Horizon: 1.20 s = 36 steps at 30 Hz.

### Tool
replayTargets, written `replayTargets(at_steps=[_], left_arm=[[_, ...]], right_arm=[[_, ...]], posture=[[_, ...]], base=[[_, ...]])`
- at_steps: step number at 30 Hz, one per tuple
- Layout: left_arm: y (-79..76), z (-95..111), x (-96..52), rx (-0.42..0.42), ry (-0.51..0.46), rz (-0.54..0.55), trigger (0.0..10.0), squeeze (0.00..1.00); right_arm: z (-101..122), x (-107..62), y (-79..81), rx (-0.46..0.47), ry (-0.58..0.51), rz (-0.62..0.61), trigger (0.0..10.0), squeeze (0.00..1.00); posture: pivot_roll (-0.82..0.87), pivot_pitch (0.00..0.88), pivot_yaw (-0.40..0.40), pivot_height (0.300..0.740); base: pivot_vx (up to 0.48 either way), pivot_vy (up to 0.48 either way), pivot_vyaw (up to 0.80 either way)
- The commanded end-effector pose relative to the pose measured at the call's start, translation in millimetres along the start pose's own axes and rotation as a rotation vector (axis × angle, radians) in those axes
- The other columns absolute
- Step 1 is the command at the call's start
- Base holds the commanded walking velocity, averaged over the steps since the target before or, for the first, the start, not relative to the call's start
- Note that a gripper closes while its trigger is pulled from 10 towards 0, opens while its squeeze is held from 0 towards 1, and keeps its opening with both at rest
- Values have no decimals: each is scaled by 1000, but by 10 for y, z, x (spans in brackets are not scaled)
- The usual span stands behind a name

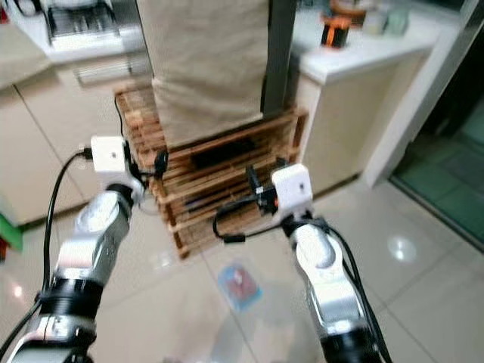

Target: Restocking fridge

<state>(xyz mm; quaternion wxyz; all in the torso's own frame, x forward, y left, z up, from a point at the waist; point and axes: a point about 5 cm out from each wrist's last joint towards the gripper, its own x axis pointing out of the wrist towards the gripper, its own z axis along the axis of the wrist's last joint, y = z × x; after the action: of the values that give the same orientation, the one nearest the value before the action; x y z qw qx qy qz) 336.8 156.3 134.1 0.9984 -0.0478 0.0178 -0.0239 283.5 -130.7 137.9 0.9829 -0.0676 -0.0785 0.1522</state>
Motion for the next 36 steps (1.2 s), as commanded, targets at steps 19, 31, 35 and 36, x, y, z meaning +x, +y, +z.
replayTargets(at_steps=[19, 31, 35, 36], left_arm=[[24, 14, 46, -53, -2, 23, 10000, 0], [7, 50, 90, -33, -20, 18, 10000, 0], [2, 55, 95, -31, -23, 17, 10000, 0], [4, 58, 95, -31, -26, 17, 10000, 0]], right_arm=[[-6, -16, -392, 76, 27, -181, 10000, 0], [-32, 14, -487, 75, 36, -216, 10000, 0], [-55, 16, -526, 78, 43, -233, 10000, 0], [-70, 15, -537, 90, 50, -242, 10000, 0]], posture=[[-150, 5, 46, 740], [-149, 0, 41, 740], [-148, 0, 40, 740], [-147, 0, 38, 740]], base=[[205, 272, -276], [0, 480, -737], [0, 480, -738], [0, 480, -706]])
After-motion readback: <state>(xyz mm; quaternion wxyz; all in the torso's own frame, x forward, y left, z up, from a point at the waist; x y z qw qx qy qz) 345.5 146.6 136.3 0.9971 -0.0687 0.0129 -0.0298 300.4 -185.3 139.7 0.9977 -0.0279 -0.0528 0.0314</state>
